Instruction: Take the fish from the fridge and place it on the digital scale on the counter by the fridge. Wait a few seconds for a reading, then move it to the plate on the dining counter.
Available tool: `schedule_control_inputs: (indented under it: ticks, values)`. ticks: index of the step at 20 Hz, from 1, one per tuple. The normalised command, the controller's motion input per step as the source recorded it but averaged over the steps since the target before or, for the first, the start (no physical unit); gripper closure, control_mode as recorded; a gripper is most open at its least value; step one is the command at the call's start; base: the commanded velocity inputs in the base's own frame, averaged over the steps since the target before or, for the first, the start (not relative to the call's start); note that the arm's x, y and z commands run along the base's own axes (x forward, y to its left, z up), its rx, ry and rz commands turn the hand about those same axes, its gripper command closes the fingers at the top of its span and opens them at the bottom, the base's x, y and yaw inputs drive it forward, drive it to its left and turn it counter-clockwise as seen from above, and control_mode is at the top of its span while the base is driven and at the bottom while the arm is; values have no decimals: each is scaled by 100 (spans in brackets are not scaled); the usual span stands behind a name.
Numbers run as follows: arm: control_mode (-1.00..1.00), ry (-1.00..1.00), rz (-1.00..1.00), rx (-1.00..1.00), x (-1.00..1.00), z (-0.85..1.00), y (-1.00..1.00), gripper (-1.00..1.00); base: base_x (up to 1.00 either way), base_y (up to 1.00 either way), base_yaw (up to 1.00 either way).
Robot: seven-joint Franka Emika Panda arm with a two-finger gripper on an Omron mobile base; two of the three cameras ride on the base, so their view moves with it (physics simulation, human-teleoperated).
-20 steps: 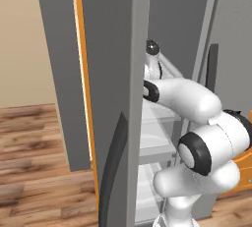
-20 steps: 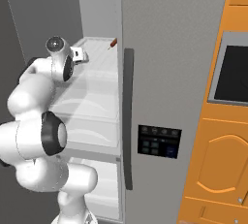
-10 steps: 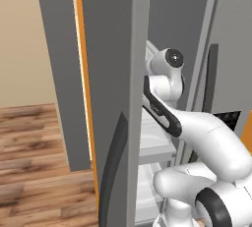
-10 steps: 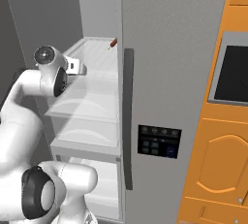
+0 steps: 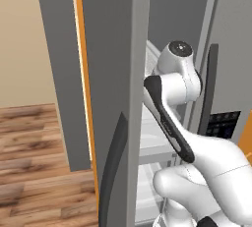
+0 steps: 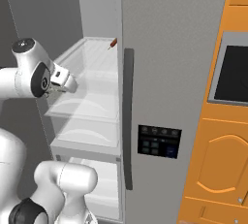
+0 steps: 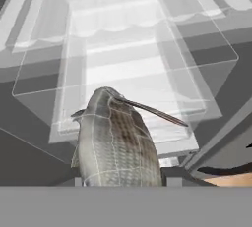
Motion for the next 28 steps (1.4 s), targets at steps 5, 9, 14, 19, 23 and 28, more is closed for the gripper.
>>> schedule_control_inputs:
  ticks: [5, 9, 14, 19, 23, 28]
  values:
    - [-100, 4, -1, 0, -89, -48, -40, 100, 0, 0, 0]
    - [-100, 0, 2, 0, -59, -67, -33, 100, 0, 0, 0]
    - [-100, 0, 3, 0, -12, -50, -27, 100, 0, 0, 0]
    - [100, 0, 0, 0, -1, -12, -4, 100, -16, 0, 2]
    - [100, 0, 0, 0, 0, 0, 0, 100, -34, -3, 41]
    - [100, 0, 0, 0, 0, 0, 0, 100, -57, -13, 73]
